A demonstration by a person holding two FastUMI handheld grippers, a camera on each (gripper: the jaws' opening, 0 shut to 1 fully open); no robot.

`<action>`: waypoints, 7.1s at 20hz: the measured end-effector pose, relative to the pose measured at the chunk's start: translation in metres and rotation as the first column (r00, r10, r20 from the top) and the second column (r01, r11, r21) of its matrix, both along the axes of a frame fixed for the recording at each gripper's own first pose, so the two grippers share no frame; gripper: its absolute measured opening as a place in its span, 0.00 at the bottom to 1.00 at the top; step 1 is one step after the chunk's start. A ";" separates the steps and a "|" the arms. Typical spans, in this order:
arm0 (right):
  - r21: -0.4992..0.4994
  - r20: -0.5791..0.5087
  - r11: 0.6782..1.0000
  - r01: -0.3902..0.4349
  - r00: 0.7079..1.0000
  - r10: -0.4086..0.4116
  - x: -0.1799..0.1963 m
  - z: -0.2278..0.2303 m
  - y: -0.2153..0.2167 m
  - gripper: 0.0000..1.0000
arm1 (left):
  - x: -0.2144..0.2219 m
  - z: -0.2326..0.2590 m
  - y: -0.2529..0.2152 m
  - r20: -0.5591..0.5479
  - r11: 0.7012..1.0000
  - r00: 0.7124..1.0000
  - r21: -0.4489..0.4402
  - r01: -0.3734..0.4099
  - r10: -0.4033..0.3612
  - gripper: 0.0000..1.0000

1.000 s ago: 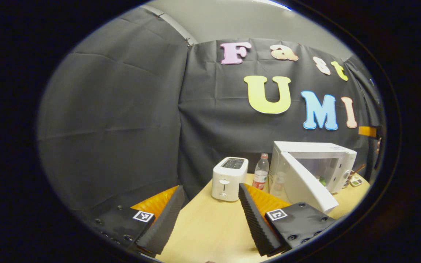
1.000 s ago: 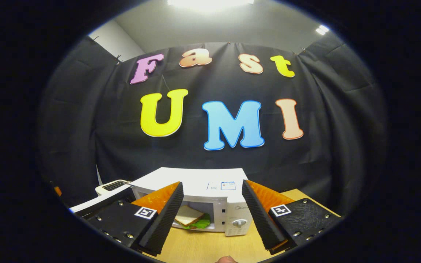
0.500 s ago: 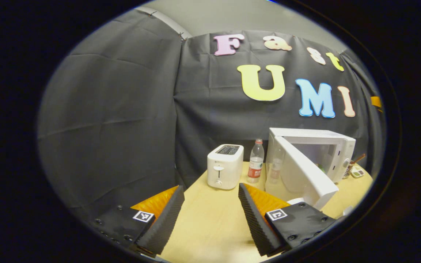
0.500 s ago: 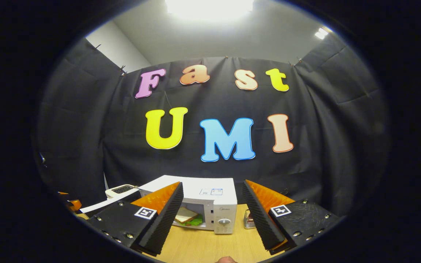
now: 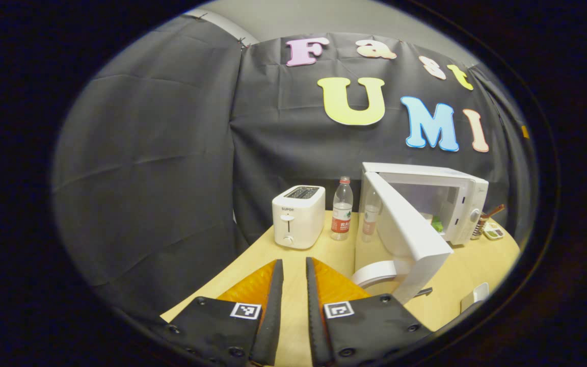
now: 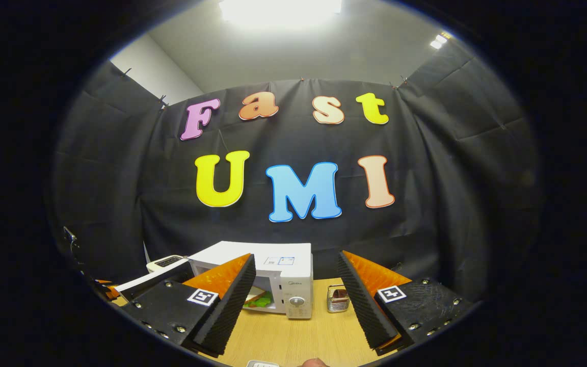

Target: Open the microwave oven with the left hand, put the food in, and close the microwave oven.

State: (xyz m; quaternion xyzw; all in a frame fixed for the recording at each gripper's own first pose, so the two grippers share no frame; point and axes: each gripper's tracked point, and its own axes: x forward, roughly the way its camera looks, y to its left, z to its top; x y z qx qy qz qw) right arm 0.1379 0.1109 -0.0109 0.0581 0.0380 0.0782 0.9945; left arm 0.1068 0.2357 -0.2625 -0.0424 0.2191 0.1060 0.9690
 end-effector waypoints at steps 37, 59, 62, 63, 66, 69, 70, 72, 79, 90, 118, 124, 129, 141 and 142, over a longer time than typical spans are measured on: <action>-0.052 -0.059 0.998 0.045 0.997 -0.048 -0.077 -0.022 -0.101 0.98 | 0.058 0.012 -0.247 0.009 0.931 0.936 -0.105 0.350 -0.351 0.07; -0.086 -0.088 0.978 0.190 0.976 -0.198 -0.050 -0.031 -0.087 0.98 | 0.149 -0.002 -0.332 0.067 0.805 0.818 -0.151 0.574 -0.571 0.07; -0.092 -0.087 0.969 0.228 0.968 -0.236 -0.050 -0.032 -0.092 0.98 | 0.165 -0.005 -0.340 0.071 0.795 0.810 -0.160 0.585 -0.582 0.03; -0.094 -0.088 0.966 0.240 0.965 -0.248 -0.050 -0.033 -0.095 0.98 | 0.170 -0.006 -0.344 0.073 0.791 0.806 -0.162 0.591 -0.587 0.07; -0.088 -0.098 0.958 0.274 0.954 -0.282 -0.048 -0.036 -0.097 0.98 | 0.185 -0.008 -0.351 0.078 0.780 0.794 -0.152 0.607 -0.603 0.07; -0.104 -0.098 0.948 0.300 0.946 -0.310 -0.046 -0.038 -0.102 0.98 | 0.198 -0.008 -0.361 0.084 0.773 0.787 -0.152 0.616 -0.611 0.07; -0.109 -0.099 0.946 0.307 0.943 -0.317 -0.045 -0.038 -0.102 0.98 | 0.202 -0.009 -0.362 0.086 0.772 0.787 -0.157 0.616 -0.611 0.07; -0.109 -0.107 0.942 0.316 0.939 -0.327 -0.042 -0.041 -0.102 0.98 | 0.209 -0.012 -0.366 0.088 0.769 0.785 -0.163 0.619 -0.613 0.03; -0.145 -0.133 0.946 0.289 0.942 -0.308 -0.034 -0.050 -0.087 0.98 | 0.237 -0.024 -0.370 0.090 0.780 0.799 -0.176 0.601 -0.595 0.03; -0.148 -0.131 0.951 0.273 0.947 -0.293 -0.031 -0.043 -0.086 0.98 | 0.267 -0.027 -0.369 0.073 0.829 0.854 -0.210 0.518 -0.515 0.07; -0.002 -0.034 1.000 0.011 0.999 -0.011 -0.108 -0.009 -0.103 0.98 | 0.058 0.191 -0.283 0.265 0.948 0.915 -0.008 0.318 -0.304 0.07; 0.009 -0.014 1.000 -0.009 1.000 0.009 -0.125 -0.002 -0.108 0.98 | -0.008 0.231 -0.280 0.307 0.951 0.906 -0.003 0.308 -0.292 0.07; 0.001 -0.002 1.000 -0.013 1.000 0.013 -0.128 0.003 -0.098 0.98 | -0.038 0.259 -0.250 0.388 0.968 0.887 0.067 0.243 -0.250 0.48; 0.003 0.035 1.000 -0.031 0.999 0.031 -0.122 0.016 -0.042 0.98 | -0.060 0.262 -0.215 0.414 0.977 0.885 0.088 0.193 -0.212 0.99; 0.009 0.031 0.999 -0.052 0.998 0.051 -0.120 0.018 -0.034 0.98 | -0.061 0.264 -0.211 0.420 0.979 0.885 0.088 0.181 -0.202 1.00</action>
